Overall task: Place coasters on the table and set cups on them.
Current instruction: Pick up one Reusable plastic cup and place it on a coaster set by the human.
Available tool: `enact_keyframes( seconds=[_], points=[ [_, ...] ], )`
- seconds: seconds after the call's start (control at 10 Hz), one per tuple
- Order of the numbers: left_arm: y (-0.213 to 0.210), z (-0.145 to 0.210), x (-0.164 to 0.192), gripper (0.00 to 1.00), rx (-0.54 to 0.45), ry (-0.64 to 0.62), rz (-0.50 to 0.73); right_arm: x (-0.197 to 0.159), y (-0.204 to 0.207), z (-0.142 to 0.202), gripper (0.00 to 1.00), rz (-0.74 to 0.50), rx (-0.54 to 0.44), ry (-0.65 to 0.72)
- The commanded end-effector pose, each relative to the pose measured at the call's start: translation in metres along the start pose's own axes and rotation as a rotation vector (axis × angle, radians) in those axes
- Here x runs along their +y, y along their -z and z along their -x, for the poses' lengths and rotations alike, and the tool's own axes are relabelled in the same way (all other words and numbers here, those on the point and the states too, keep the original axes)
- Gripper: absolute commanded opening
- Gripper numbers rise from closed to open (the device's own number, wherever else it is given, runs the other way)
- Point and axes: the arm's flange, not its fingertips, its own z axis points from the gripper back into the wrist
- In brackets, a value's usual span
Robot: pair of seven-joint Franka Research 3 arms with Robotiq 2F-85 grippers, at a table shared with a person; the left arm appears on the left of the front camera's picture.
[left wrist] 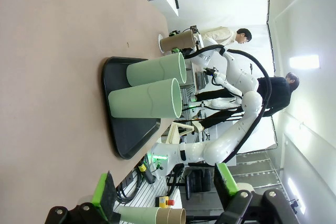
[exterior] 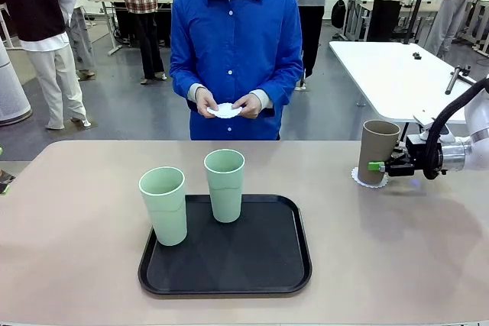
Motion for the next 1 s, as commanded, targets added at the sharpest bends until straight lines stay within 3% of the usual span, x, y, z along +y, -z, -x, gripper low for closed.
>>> enact_keyframes(
  seconds=[0.0, 0.2, 0.3, 0.9],
  points=[
    [-0.0013, 0.0005, -0.0008, 1.00, -0.008, 0.006, 0.011, -0.0071, -0.0013, 0.0019, 0.81, -0.016, -0.001, -0.018],
    [-0.0013, 0.0005, -0.0008, 1.00, -0.008, 0.006, 0.011, -0.0076, -0.0010, 0.0032, 0.85, -0.020, -0.005, -0.012],
    [-0.0013, 0.0005, -0.0008, 1.00, -0.008, 0.006, 0.011, -0.0077, -0.0011, 0.0037, 1.00, -0.022, -0.005, -0.007],
    [-0.0013, 0.0005, -0.0008, 1.00, -0.008, 0.006, 0.011, -0.0096, -0.0039, 0.0051, 1.00, -0.038, -0.017, 0.010]
  ],
)
